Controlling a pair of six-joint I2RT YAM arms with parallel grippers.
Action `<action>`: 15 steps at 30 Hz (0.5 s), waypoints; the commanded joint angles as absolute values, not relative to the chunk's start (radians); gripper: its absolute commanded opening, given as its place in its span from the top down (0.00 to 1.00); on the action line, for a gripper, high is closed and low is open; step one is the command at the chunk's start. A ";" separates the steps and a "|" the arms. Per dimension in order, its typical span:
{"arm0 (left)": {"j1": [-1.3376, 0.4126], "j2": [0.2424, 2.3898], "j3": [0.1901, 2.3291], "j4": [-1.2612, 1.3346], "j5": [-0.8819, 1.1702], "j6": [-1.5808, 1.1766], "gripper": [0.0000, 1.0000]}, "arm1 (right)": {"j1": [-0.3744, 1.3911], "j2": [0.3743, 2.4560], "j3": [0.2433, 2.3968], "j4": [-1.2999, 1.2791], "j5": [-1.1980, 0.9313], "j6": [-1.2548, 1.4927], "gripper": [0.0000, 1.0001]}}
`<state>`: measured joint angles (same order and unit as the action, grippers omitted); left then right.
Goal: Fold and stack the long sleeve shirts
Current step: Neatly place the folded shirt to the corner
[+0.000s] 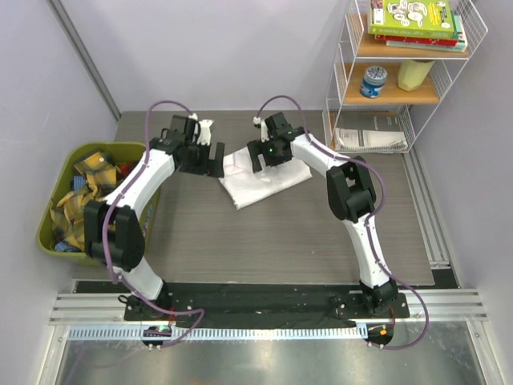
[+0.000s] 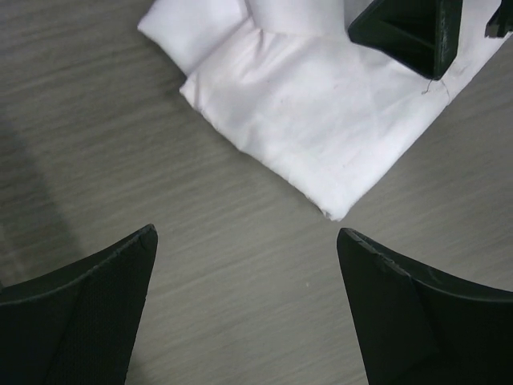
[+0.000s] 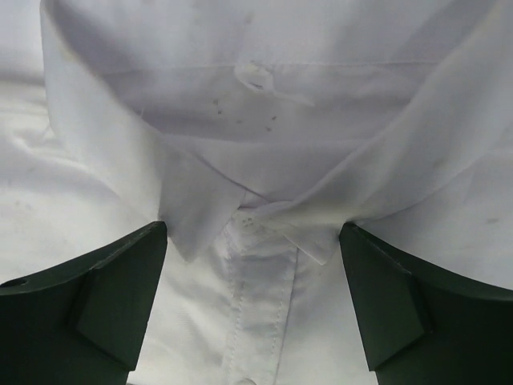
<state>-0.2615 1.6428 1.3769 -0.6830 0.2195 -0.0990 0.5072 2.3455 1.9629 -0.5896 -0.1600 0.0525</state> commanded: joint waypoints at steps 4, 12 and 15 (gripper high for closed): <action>-0.409 1.726 1.479 -0.586 0.135 -0.199 0.11 | 0.456 2.265 2.047 -0.608 -0.256 0.163 0.04; -0.514 1.920 1.526 -0.549 0.167 -0.227 0.25 | 0.365 1.944 1.817 -0.614 -0.250 0.071 0.03; -0.511 2.023 1.583 -0.593 0.126 -0.163 0.26 | 0.348 1.861 1.737 -0.641 -0.270 0.038 0.03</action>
<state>-0.5365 1.9434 1.5112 -0.5793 0.1631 -0.2047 0.3695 1.9991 1.8175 -0.6220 -0.2379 0.0948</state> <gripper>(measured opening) 0.746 0.969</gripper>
